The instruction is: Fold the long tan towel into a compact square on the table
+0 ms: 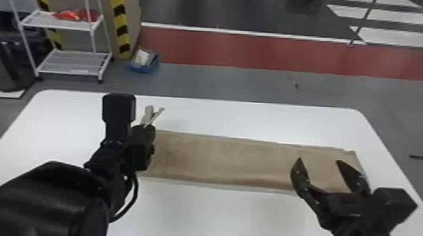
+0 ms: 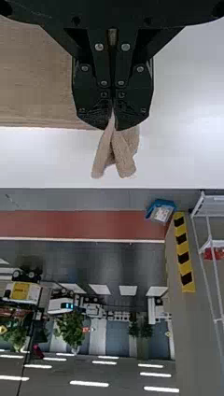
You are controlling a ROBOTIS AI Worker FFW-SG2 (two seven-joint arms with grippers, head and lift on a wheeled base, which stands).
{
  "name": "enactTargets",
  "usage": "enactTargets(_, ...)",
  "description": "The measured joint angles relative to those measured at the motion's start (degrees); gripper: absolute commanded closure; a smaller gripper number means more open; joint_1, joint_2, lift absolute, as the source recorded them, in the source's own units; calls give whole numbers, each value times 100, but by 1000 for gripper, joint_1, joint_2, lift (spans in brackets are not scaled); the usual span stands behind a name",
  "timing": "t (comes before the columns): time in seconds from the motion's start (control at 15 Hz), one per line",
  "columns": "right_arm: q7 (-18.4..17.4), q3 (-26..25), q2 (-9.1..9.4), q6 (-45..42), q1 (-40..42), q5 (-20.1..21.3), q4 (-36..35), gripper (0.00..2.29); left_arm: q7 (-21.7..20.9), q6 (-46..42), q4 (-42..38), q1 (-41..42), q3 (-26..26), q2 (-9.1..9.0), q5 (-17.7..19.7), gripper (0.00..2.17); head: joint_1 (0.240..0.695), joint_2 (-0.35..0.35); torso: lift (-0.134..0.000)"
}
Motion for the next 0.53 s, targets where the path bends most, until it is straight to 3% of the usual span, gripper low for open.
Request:
enactTargets(0.13,-297,13,-211,140,-210,-272,254,90,236,-7,210,-78,-636,-146,-403,1754,695,-214,-113)
enactTargets(0.2,-339,-55,-265,208,-275,-384,339,90,326,-60,463,-171,-883,-161,-508,1592,695,-241,-113)
enactTargets(0.27,-346,-170,-288,276,-328,-486,420,90,419,-228,835,-316,-1149,-167,-539,1251,695,-269,-113)
enactTargets(0.33,-340,-259,-293,322,-373,-551,497,90,464,-498,1206,-451,-1372,-170,-507,545,695,-316,-113)
enactTargets(0.4,-334,-293,-293,368,-415,-574,557,90,422,-749,1455,-526,-1499,-172,-417,-1,695,-336,-113)
enactTargets(0.53,-334,-263,-248,529,-513,-530,625,90,202,-1172,1693,-577,-1611,-173,-22,-2,695,-350,-113)
